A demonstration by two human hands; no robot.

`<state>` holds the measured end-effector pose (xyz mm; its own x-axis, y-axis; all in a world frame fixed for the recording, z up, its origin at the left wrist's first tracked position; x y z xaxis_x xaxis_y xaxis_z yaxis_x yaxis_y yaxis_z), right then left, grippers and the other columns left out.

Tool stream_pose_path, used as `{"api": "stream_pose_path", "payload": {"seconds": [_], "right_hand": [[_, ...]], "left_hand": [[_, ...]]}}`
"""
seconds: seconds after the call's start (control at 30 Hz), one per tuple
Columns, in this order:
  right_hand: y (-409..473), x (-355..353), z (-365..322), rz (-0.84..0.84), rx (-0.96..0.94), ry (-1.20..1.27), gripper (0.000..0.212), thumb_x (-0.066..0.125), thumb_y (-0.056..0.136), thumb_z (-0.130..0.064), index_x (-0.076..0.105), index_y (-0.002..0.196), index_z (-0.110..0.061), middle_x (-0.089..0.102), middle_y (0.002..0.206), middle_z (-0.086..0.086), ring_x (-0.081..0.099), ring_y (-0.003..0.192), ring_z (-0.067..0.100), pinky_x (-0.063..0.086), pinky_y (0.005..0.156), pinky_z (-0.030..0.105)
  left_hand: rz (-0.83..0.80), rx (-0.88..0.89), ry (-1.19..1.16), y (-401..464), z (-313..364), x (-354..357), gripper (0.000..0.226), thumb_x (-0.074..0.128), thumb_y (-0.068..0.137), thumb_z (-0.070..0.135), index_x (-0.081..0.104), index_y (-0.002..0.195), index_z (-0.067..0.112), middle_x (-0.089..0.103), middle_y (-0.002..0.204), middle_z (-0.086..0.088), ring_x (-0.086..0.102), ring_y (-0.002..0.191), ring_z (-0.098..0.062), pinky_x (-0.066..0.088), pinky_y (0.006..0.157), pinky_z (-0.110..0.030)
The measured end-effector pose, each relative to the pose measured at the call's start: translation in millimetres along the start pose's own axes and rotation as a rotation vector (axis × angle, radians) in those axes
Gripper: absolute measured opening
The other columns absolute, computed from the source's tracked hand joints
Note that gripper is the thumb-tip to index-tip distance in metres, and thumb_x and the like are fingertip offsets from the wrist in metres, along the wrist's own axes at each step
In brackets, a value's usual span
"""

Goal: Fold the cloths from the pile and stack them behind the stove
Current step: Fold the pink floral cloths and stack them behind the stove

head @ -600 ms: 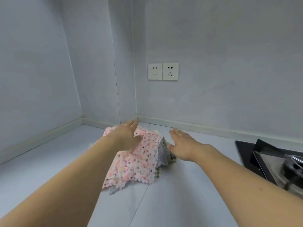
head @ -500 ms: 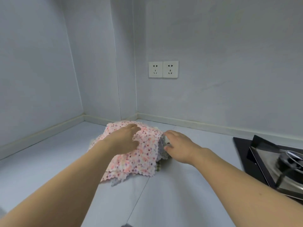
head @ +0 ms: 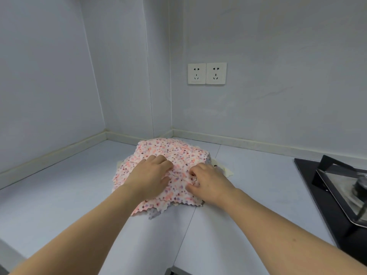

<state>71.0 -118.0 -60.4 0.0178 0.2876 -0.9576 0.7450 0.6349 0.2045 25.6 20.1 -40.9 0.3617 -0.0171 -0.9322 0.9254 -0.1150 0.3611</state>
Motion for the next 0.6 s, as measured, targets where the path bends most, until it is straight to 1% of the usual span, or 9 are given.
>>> {"api": "stream_pose_path", "payload": {"seconds": [0.07, 0.17, 0.2, 0.27, 0.33, 0.4, 0.43, 0.5, 0.6], "right_hand": [[5.5, 5.2, -0.5, 0.002, 0.008, -0.034, 0.045, 0.053, 0.089, -0.052, 0.051, 0.123, -0.022, 0.049, 0.124, -0.004, 0.04, 0.12, 0.018, 0.033, 0.1, 0.032], [14.2, 9.2, -1.7, -0.01, -0.008, -0.084, 0.048, 0.052, 0.088, -0.056, 0.054, 0.122, -0.022, 0.051, 0.122, -0.002, 0.042, 0.118, 0.019, 0.033, 0.1, 0.033], [16.4, 8.5, -2.2, -0.017, -0.014, -0.095, 0.046, 0.052, 0.088, -0.056, 0.056, 0.12, -0.022, 0.052, 0.12, -0.002, 0.043, 0.115, 0.019, 0.035, 0.099, 0.033], [20.2, 3.6, -1.4, -0.002, -0.026, -0.084, 0.035, 0.05, 0.092, -0.05, 0.059, 0.109, -0.021, 0.055, 0.111, -0.001, 0.048, 0.107, 0.019, 0.038, 0.092, 0.033], [21.8, -4.3, -1.9, 0.016, -0.047, -0.075, 0.027, 0.043, 0.098, -0.037, 0.06, 0.093, -0.016, 0.056, 0.095, -0.001, 0.052, 0.093, 0.02, 0.04, 0.079, 0.033], [21.4, -18.4, -2.6, 0.055, -0.045, -0.067, 0.025, 0.039, 0.1, -0.026, 0.052, 0.08, -0.016, 0.054, 0.084, 0.0, 0.051, 0.082, 0.022, 0.038, 0.068, 0.032], [20.2, -29.6, -2.4, 0.091, -0.033, -0.037, 0.024, 0.039, 0.099, -0.022, 0.049, 0.079, -0.017, 0.054, 0.083, 0.001, 0.052, 0.08, 0.023, 0.039, 0.066, 0.033], [15.7, -58.4, 2.1, 0.189, 0.017, 0.082, 0.022, 0.039, 0.099, -0.02, 0.049, 0.08, -0.019, 0.057, 0.084, 0.003, 0.054, 0.08, 0.025, 0.046, 0.069, 0.037], [3.0, -105.0, 15.2, 0.326, 0.101, 0.213, 0.021, 0.043, 0.098, -0.019, 0.057, 0.084, -0.013, 0.062, 0.084, 0.005, 0.058, 0.08, 0.027, 0.049, 0.071, 0.039]], "left_hand": [[0.036, 0.016, 0.035, 4.3, -4.3, 3.4, 0.039, 0.051, 0.092, 0.039, 0.053, 0.13, 0.03, 0.051, 0.124, 0.008, 0.046, 0.108, -0.018, 0.038, 0.092, -0.03], [0.14, 0.036, 0.02, 10.2, -9.7, 0.7, 0.026, 0.053, 0.092, 0.032, 0.066, 0.114, 0.028, 0.06, 0.113, 0.007, 0.049, 0.097, -0.019, 0.04, 0.086, -0.034], [0.162, 0.036, 0.02, 11.6, -10.9, -0.6, 0.022, 0.053, 0.092, 0.03, 0.069, 0.108, 0.027, 0.062, 0.108, 0.006, 0.049, 0.093, -0.019, 0.041, 0.082, -0.034], [0.197, 0.035, 0.022, 15.2, -13.4, -2.3, 0.017, 0.054, 0.094, 0.027, 0.07, 0.101, 0.025, 0.063, 0.103, 0.006, 0.05, 0.09, -0.02, 0.04, 0.08, -0.035], [0.215, 0.008, -0.025, 20.1, -13.7, -6.7, 0.017, 0.051, 0.096, 0.023, 0.067, 0.1, 0.023, 0.063, 0.102, 0.007, 0.05, 0.094, -0.021, 0.038, 0.083, -0.034], [0.229, -0.048, -0.118, 26.9, -12.7, -16.5, 0.018, 0.044, 0.099, 0.02, 0.062, 0.102, 0.02, 0.061, 0.098, 0.006, 0.05, 0.096, -0.021, 0.035, 0.086, -0.033], [0.237, -0.074, -0.155, 30.4, -10.9, -23.3, 0.018, 0.042, 0.1, 0.019, 0.059, 0.102, 0.018, 0.059, 0.095, 0.005, 0.05, 0.094, -0.021, 0.034, 0.086, -0.032], [0.247, -0.1, -0.192, 36.3, -4.6, -40.3, 0.015, 0.039, 0.101, 0.019, 0.054, 0.1, 0.016, 0.056, 0.087, 0.005, 0.05, 0.085, -0.022, 0.035, 0.082, -0.033], [0.208, -0.113, -0.261, 42.0, 8.0, -64.0, 0.006, 0.045, 0.098, 0.018, 0.05, 0.102, 0.017, 0.057, 0.083, 0.003, 0.052, 0.077, -0.023, 0.04, 0.068, -0.036]]}}
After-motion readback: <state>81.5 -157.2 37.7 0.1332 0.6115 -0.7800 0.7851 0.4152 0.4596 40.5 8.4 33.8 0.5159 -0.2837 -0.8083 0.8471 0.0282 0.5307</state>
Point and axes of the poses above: each hand's wrist, its own y-axis towards the middle knuckle, its own x-axis out of the palm, z = x × y, the point moved 8 cm from there along y, towards the middle knuckle
